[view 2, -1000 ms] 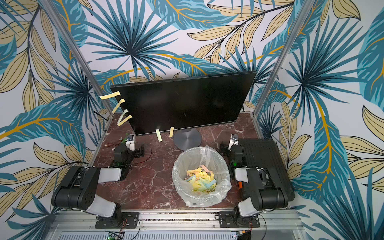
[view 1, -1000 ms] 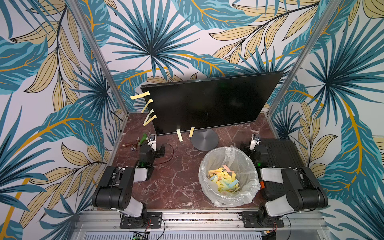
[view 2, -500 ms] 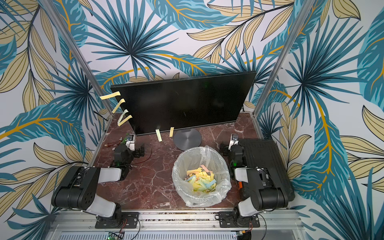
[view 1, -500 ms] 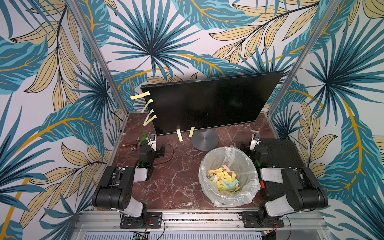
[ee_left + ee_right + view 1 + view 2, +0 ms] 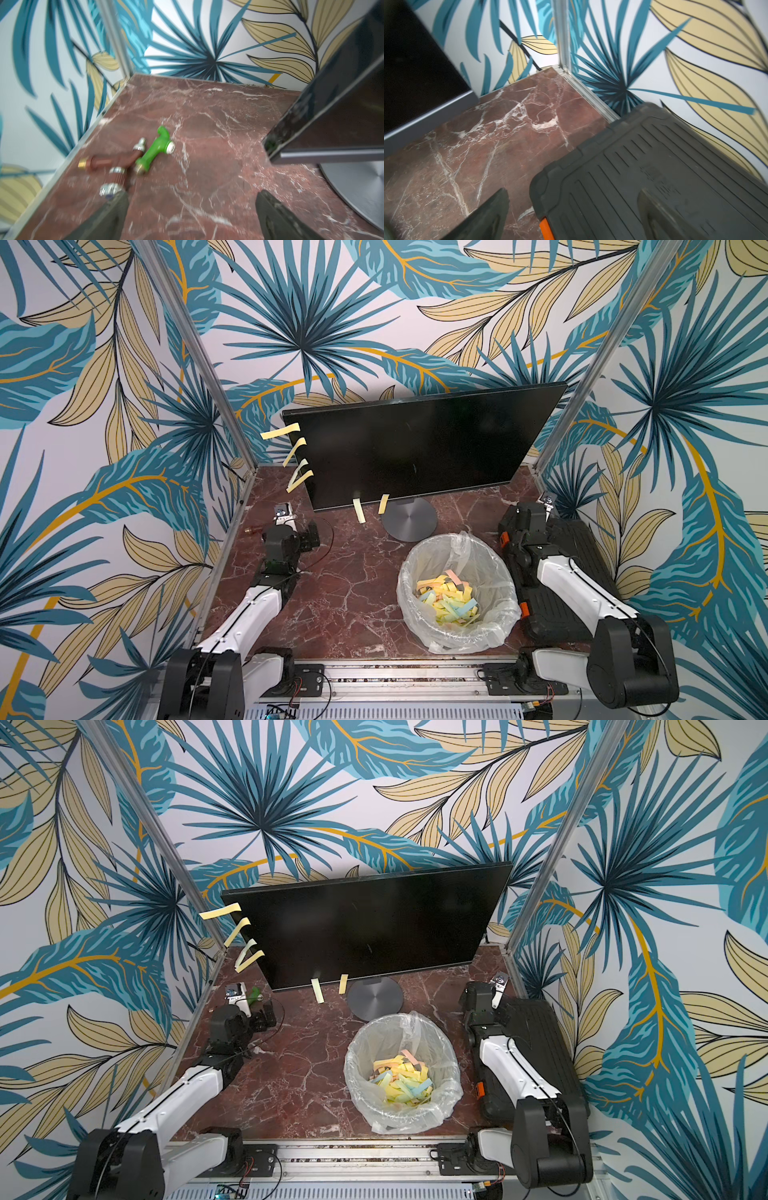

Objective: Remove the sticky note from the monitor
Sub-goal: Tear off the sticky note from the monitor.

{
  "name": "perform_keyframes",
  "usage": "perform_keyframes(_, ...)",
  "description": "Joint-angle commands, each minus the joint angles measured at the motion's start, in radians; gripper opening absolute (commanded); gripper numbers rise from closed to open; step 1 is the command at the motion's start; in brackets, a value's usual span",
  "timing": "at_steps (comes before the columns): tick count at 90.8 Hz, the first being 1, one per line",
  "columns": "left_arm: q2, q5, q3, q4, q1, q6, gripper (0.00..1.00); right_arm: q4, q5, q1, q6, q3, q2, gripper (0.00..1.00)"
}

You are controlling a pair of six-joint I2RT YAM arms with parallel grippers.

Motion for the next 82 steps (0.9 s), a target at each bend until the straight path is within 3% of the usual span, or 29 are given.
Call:
perform_keyframes(1,-0.098,-0.034,0.03,-0.25,-0.004,-0.15,1.0,-0.292,0.01,-0.003,0.103,0.068,-0.043,0.99)
perform_keyframes(23,-0.314,0.067,0.046,-0.506,-0.006,-0.362,1.0,-0.405,-0.239,-0.003,0.141,0.203,-0.172,0.99)
perform_keyframes(50,-0.503,0.354,0.048,-0.445,-0.007,-0.351,1.0,-0.469,-0.672,0.034,0.189,0.38,-0.237,0.94)
perform_keyframes(60,-0.523,0.365,0.079,-0.412,-0.007,-0.287,1.0,-0.47,-0.747,0.136,0.196,0.435,-0.224,0.92)
perform_keyframes(82,-0.456,0.281,0.169,-0.303,-0.007,-0.143,1.0,-0.462,-0.739,0.453,0.19,0.541,-0.154,0.89)
